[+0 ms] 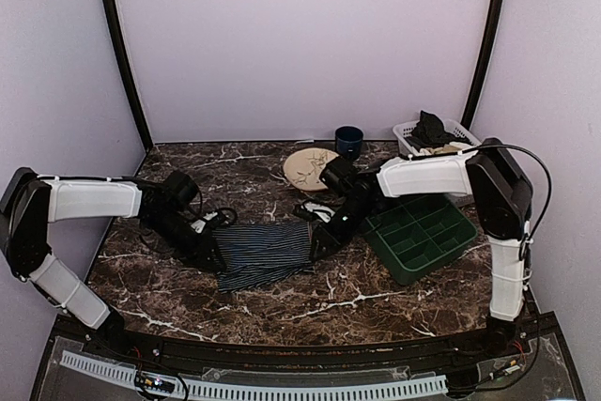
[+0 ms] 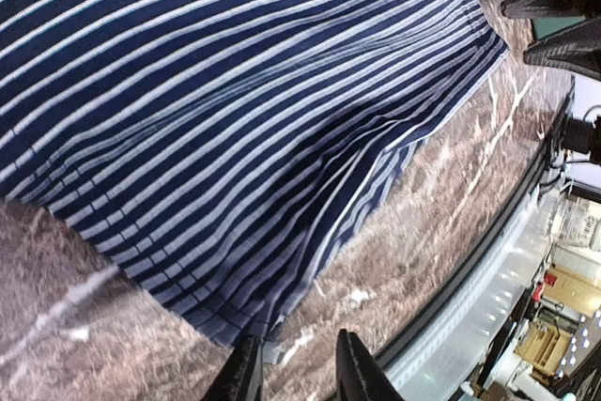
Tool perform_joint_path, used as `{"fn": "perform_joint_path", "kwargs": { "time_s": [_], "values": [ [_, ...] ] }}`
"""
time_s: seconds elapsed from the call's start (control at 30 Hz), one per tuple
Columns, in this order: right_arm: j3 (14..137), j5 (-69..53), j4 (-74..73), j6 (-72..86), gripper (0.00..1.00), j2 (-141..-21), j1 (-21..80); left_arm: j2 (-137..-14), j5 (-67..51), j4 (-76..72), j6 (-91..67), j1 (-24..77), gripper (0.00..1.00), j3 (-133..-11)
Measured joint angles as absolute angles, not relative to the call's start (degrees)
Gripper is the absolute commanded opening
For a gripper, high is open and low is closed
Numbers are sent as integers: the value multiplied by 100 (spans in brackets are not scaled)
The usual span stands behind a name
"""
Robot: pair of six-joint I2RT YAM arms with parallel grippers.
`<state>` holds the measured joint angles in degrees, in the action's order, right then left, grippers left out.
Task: Roll the underwear
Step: Fold the underwear at the center of the board.
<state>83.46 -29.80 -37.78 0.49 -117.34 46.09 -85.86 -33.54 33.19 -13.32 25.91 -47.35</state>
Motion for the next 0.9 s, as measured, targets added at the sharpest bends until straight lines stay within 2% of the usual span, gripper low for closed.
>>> {"fn": "perform_joint_path", "kwargs": {
  "time_s": [0.13, 0.4, 0.67, 0.9],
  "values": [
    [8359, -3140, -3876, 141, 32, -11522, 4541, -8455, -3282, 3673, -1262, 2604, 28, -4963],
    [8960, -3343, -3573, 617, 16, -11738, 4475, -8851, -3129, 3435, -1420, 2606, 25, -5437],
    [8812, -3339, -3483, 631, 12, -12265, 4674, -9258, -3070, 3208, -1767, 3065, 19, -5384],
    [8184, -3369, -3332, 497, 12, -12053, 4766, -9282, -2862, 3319, -2023, 3514, 14, -4934]
  ]
}}
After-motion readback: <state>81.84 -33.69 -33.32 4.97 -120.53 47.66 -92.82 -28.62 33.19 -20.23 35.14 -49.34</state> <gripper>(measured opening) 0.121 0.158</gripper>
